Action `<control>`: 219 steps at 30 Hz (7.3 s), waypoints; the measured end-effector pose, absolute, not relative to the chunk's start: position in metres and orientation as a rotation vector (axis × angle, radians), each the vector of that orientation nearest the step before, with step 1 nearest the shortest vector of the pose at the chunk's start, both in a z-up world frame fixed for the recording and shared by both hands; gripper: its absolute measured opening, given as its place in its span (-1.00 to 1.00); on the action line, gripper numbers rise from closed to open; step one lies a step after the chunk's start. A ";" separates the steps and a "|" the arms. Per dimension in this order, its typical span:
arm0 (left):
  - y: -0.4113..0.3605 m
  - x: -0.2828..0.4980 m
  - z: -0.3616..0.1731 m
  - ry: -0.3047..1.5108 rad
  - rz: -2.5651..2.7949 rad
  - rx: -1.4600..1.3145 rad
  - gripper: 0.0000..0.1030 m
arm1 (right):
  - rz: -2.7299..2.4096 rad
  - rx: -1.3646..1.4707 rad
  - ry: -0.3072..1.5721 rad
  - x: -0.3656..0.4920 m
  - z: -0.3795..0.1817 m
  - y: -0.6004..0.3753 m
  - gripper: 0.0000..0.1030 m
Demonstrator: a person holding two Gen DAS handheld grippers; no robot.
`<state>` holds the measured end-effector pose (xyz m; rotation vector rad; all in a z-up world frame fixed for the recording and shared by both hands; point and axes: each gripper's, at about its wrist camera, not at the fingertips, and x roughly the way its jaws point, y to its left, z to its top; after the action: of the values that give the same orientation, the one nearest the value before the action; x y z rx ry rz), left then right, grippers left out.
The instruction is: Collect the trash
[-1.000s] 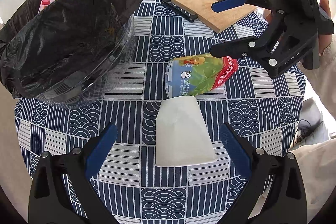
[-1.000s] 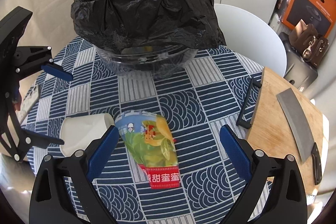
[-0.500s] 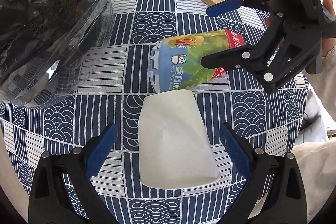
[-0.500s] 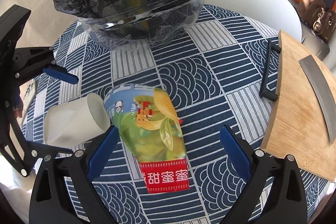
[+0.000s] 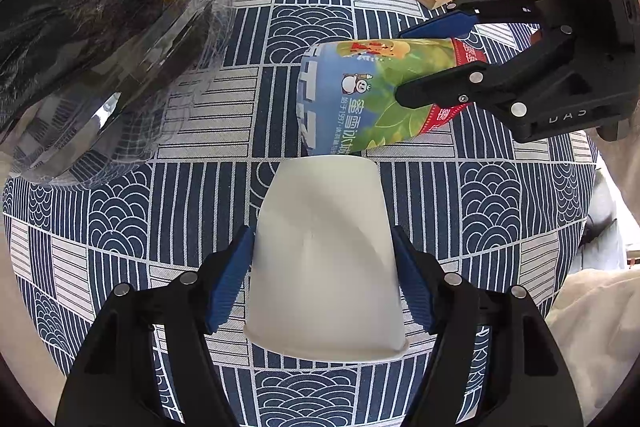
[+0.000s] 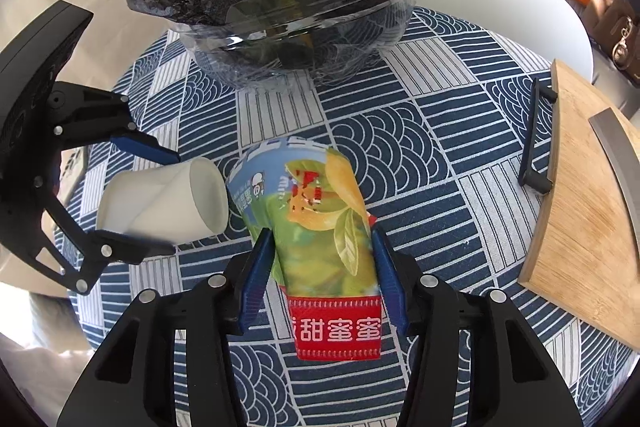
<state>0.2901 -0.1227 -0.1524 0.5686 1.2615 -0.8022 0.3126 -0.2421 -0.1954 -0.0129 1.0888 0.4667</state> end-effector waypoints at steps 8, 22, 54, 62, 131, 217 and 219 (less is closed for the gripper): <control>-0.107 0.280 -0.135 1.253 -0.793 0.543 0.34 | 0.468 -0.025 1.055 0.299 -0.177 -0.251 -0.11; -0.069 0.244 -0.118 1.254 -0.688 0.491 0.34 | 0.476 -0.074 1.006 0.272 -0.151 -0.247 -0.11; -0.003 0.277 -0.026 1.074 -0.441 0.375 0.34 | 0.450 -0.200 0.836 0.284 -0.052 -0.260 -0.11; -0.001 0.298 0.007 0.986 -0.427 0.386 0.34 | 0.433 -0.207 0.787 0.308 -0.022 -0.270 -0.11; -0.075 0.489 -0.014 1.019 -0.660 0.466 0.34 | 0.523 -0.313 0.823 0.498 -0.038 -0.209 -0.07; -0.016 0.197 0.021 0.803 -0.417 0.292 0.88 | 0.334 -0.154 0.691 0.219 -0.012 -0.266 0.73; -0.016 0.197 0.020 0.810 -0.419 0.297 0.88 | 0.336 -0.155 0.690 0.218 -0.011 -0.265 0.73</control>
<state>0.1966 -0.0163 0.0198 0.2969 0.8097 -0.4186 0.2181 -0.2653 -0.0111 -0.1551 0.6900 0.3361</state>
